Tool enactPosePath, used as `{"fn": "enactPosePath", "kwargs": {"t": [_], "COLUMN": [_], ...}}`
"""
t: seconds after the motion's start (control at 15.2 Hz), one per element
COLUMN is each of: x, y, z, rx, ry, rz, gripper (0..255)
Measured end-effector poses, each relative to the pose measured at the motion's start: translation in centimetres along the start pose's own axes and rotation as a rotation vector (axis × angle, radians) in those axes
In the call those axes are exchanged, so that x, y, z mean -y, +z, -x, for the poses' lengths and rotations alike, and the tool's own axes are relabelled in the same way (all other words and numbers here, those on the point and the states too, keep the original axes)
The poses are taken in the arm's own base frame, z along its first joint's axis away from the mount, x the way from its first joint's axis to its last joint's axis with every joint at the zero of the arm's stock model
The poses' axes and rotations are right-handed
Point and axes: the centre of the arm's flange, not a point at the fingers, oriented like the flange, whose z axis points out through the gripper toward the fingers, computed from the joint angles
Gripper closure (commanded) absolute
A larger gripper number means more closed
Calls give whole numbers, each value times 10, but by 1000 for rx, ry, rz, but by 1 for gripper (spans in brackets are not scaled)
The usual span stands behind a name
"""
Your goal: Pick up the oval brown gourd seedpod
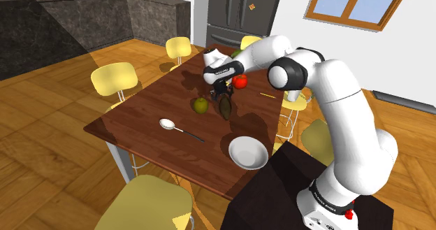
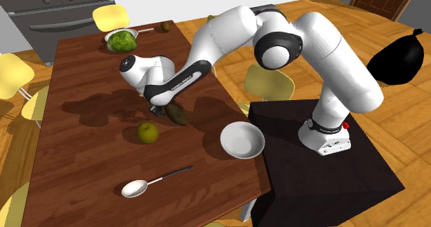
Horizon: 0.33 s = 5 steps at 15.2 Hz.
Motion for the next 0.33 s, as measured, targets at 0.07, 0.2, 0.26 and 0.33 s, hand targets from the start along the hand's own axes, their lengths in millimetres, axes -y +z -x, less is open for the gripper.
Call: {"fn": "enactPosePath", "kwargs": {"t": [0.07,0.2,0.26,0.33], "x": [-2,-7,-8,-10], "y": [-5,-14,-20,-23], "z": [1,0,1,0], "rx": [0,0,0,0], "ry": [0,0,0,0], "rz": [0,0,0,0], "gripper": [255,255,255,255]}}
